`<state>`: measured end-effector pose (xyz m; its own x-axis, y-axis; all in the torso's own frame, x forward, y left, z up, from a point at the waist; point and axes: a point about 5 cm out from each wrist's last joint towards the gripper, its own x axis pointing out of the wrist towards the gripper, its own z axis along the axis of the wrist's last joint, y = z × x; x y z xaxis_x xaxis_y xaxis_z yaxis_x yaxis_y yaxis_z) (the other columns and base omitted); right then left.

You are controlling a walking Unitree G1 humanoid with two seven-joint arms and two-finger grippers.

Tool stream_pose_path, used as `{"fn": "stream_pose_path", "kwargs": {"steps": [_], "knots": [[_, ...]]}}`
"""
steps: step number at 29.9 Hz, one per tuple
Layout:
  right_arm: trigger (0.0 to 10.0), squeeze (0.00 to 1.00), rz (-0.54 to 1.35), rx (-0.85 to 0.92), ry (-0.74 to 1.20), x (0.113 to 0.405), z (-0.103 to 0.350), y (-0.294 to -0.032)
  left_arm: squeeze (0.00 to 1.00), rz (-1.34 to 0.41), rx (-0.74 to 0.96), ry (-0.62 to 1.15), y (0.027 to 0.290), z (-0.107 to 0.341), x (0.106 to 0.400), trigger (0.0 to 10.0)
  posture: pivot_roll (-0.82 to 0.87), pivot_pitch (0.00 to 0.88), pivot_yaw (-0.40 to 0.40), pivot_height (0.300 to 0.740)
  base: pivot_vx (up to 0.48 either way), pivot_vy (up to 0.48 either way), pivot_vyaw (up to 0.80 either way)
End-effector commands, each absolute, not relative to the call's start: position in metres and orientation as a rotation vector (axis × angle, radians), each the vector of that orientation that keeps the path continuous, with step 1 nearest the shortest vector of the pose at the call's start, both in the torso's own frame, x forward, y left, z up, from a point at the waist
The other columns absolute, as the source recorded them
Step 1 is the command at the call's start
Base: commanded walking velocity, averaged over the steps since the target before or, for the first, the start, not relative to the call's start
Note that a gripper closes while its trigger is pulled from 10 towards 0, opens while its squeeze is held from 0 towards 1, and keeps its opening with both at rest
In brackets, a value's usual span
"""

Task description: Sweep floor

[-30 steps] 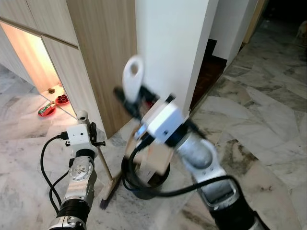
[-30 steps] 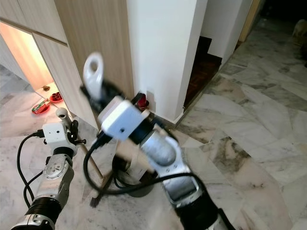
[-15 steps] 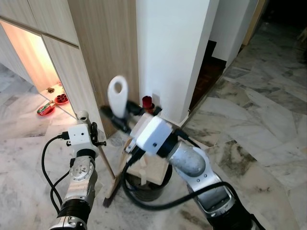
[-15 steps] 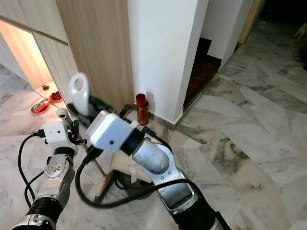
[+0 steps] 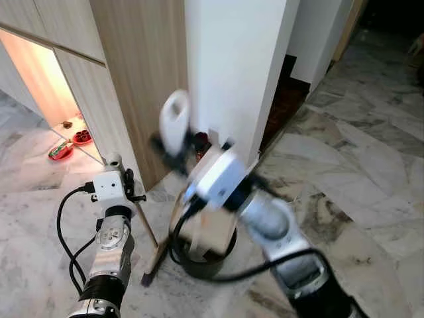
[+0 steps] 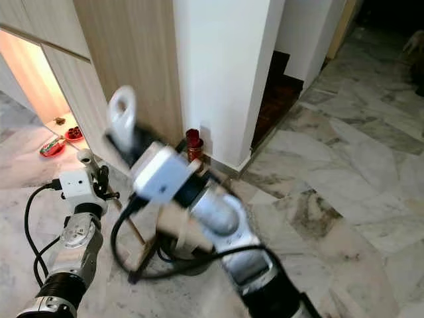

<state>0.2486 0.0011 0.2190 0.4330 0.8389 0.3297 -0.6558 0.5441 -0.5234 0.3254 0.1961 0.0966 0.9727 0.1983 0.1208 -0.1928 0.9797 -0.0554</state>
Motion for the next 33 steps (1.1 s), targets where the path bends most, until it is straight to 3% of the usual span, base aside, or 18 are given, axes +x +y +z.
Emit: {"fn": "stream_pose_path", "kwargs": {"steps": [1,14,17,19,23,33], "knots": [[10.0,0.0,0.971,-0.36,-0.637,0.246,0.226,0.002,0.0,0.184,-0.047,-0.204,0.195,0.113,0.33,10.0,0.04,0.015,-0.019,0.74,0.0,0.0,0.0],[10.0,0.0,0.608,-0.403,-0.871,0.266,0.273,-0.029,0.0,0.189,-0.048,-0.213,0.194,0.115,0.33,10.0,0.03,0.011,-0.023,0.74,0.0,0.0,0.0],[10.0,0.0,0.631,-0.398,-0.85,0.266,0.269,-0.027,0.0,0.188,-0.048,-0.214,0.194,0.115,0.33,10.0,0.03,0.014,-0.022,0.74,0.0,0.0,0.0],[10.0,0.0,0.797,-0.356,-0.734,0.261,0.249,-0.014,0.0,0.186,-0.048,-0.213,0.194,0.114,0.33,10.0,0.04,0.016,-0.021,0.74,0.0,0.0,0.0],[10.0,0.0,0.943,-0.366,-0.636,0.249,0.227,-0.001,0.0,0.184,-0.046,-0.212,0.194,0.114,0.33,10.0,0.04,0.018,-0.021,0.74,0.0,0.0,0.0],[10.0,0.0,0.912,-0.373,-0.664,0.253,0.233,-0.004,0.0,0.212,-0.002,-0.256,0.206,0.127,0.331,10.0,0.04,0.014,-0.022,0.74,0.0,0.0,0.0]]}}
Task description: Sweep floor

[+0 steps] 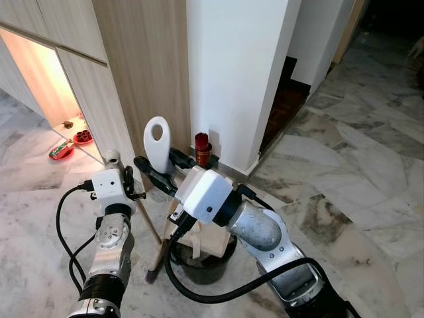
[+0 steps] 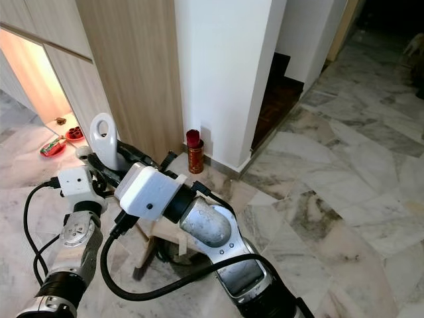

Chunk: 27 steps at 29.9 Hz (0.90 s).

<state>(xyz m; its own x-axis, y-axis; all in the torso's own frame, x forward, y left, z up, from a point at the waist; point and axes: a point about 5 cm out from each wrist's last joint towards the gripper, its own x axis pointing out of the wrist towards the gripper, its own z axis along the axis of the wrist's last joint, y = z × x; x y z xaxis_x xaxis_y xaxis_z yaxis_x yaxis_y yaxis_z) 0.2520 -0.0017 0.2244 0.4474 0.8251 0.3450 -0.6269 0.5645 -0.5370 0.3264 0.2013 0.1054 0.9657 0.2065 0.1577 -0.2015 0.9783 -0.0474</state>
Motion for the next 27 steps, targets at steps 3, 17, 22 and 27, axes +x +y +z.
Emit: {"fn": "stream_pose_path", "kwargs": {"steps": [3,17,22,27], "knots": [[10.0,0.0,0.888,-0.376,-0.677,0.254,0.236,-0.006,0.0,0.223,0.048,-0.288,0.216,0.136,0.331,10.0,0.05,0.013,-0.023,0.74,0.0,0.0,0.0],[10.0,0.0,0.822,-0.384,-0.72,0.26,0.243,-0.009,0.0,0.347,0.337,-0.474,0.286,0.207,0.313,10.0,0.07,0.014,-0.024,0.74,0.0,0.0,0.0],[10.0,0.0,0.815,-0.387,-0.72,0.262,0.243,-0.011,0.0,0.181,0.128,-0.581,0.284,0.259,0.317,10.0,0.08,0.012,-0.025,0.74,0.0,0.0,0.0],[10.0,0.0,0.813,-0.39,-0.718,0.263,0.243,-0.011,0.0,-0.044,0.045,-0.604,0.267,0.291,0.316,10.0,0.08,0.011,-0.024,0.74,0.0,0.0,0.0]]}}
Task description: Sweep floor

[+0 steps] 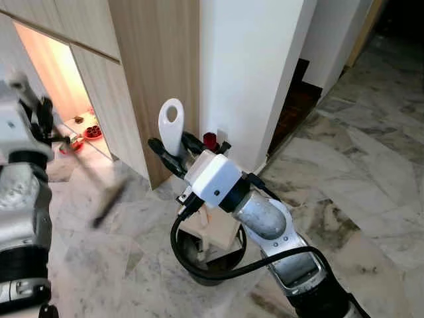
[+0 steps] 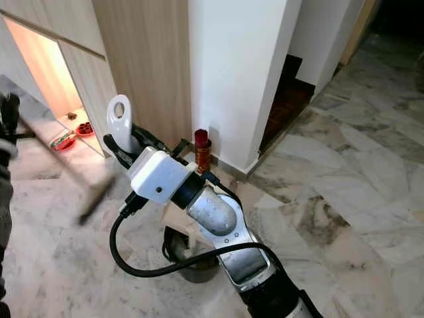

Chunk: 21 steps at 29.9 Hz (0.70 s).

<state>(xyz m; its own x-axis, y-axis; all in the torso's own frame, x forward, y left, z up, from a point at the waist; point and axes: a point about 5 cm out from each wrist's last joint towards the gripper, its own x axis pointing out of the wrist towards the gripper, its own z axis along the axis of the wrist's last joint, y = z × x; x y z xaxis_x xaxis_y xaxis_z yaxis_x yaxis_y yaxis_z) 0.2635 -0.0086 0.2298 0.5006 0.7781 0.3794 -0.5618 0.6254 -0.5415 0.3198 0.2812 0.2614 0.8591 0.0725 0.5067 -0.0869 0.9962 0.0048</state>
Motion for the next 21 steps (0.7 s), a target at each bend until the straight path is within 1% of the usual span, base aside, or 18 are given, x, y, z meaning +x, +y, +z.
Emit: {"fn": "stream_pose_path", "kwargs": {"steps": [1,3,5,9,12,16,19,21], "knots": [[10.0,0.0,0.814,-0.389,-0.718,0.263,0.243,-0.011,0.0,-0.098,0.045,-0.594,0.262,0.293,0.316,10.0,0.08,0.012,-0.024,0.74,0.0,0.0,0.0],[10.0,0.0,0.814,-0.39,-0.718,0.263,0.243,-0.011,0.0,-0.195,0.064,-0.572,0.256,0.297,0.313,10.0,0.08,0.011,-0.025,0.74,0.0,0.0,0.0],[10.0,0.0,0.814,-0.39,-0.717,0.263,0.243,-0.011,0.0,-0.212,0.081,-0.566,0.255,0.299,0.313,10.0,0.08,0.012,-0.025,0.74,0.0,0.0,0.0],[10.0,0.0,0.811,-0.395,-0.716,0.264,0.242,-0.012,0.0,-0.317,0.135,-0.531,0.251,0.308,0.307,10.0,0.08,0.012,-0.025,0.74,0.0,0.0,0.0],[10.0,0.0,0.81,-0.396,-0.716,0.264,0.242,-0.013,0.0,-0.375,0.144,-0.507,0.249,0.314,0.303,10.0,0.08,0.013,-0.025,0.74,0.0,0.0,0.0],[10.0,0.0,0.809,-0.397,-0.716,0.264,0.242,-0.013,0.0,-0.393,0.163,-0.506,0.25,0.321,0.3,10.0,0.08,0.014,-0.026,0.74,0.0,0.0,0.0],[10.0,0.0,0.81,-0.396,-0.713,0.264,0.242,-0.013,0.0,-0.337,0.214,-0.535,0.259,0.332,0.298,10.0,0.08,0.015,-0.025,0.74,0.0,0.0,0.0],[10.0,0.0,0.81,-0.398,-0.711,0.264,0.241,-0.013,0.0,-0.349,0.193,-0.553,0.262,0.341,0.293,10.0,0.09,0.016,-0.026,0.74,0.0,0.0,0.0]]}}
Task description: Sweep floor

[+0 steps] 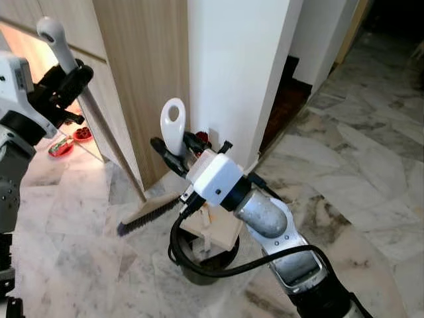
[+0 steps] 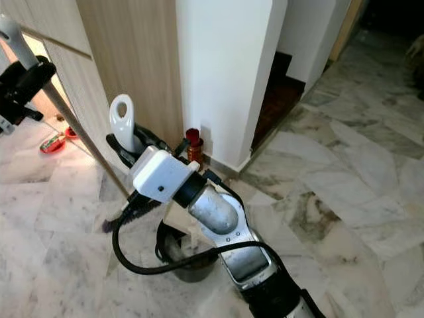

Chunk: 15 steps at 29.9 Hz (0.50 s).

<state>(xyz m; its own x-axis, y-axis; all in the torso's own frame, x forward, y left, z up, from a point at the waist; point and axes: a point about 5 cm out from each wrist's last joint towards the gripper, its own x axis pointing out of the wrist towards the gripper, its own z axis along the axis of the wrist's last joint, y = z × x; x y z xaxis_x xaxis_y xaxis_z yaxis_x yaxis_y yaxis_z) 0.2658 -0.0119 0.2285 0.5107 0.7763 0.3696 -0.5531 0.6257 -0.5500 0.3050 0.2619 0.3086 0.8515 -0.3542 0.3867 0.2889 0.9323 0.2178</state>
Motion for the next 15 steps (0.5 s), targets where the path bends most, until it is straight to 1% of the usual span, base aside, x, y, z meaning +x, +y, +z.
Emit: {"fn": "stream_pose_path", "kwargs": {"steps": [1,5,7,10,15], "knots": [[10.0,0.0,0.81,-0.398,-0.711,0.264,0.241,-0.013,0.0,-0.349,0.193,-0.553,0.262,0.341,0.293,10.0,0.09,0.016,-0.026,0.74,0.0,0.0,0.0],[10.0,0.0,0.811,-0.399,-0.706,0.264,0.24,-0.014,0.0,-0.409,0.146,-0.564,0.262,0.35,0.286,10.0,0.09,0.019,-0.025,0.74,0.0,0.0,0.0],[10.0,0.0,0.813,-0.401,-0.703,0.265,0.239,-0.013,0.0,-0.465,0.094,-0.596,0.262,0.361,0.278,10.0,0.09,0.019,-0.025,0.74,0.0,0.0,0.0],[10.0,0.0,0.815,-0.401,-0.701,0.265,0.239,-0.013,0.0,-0.503,0.035,-0.644,0.264,0.371,0.271,10.0,0.09,0.02,-0.025,0.74,0.0,0.0,0.0],[10.0,0.0,0.814,-0.402,-0.698,0.265,0.239,-0.013,0.0,-0.558,-0.033,-0.688,0.262,0.378,0.264,10.0,0.09,0.022,-0.024,0.74,0.0,0.0,0.0]]}}
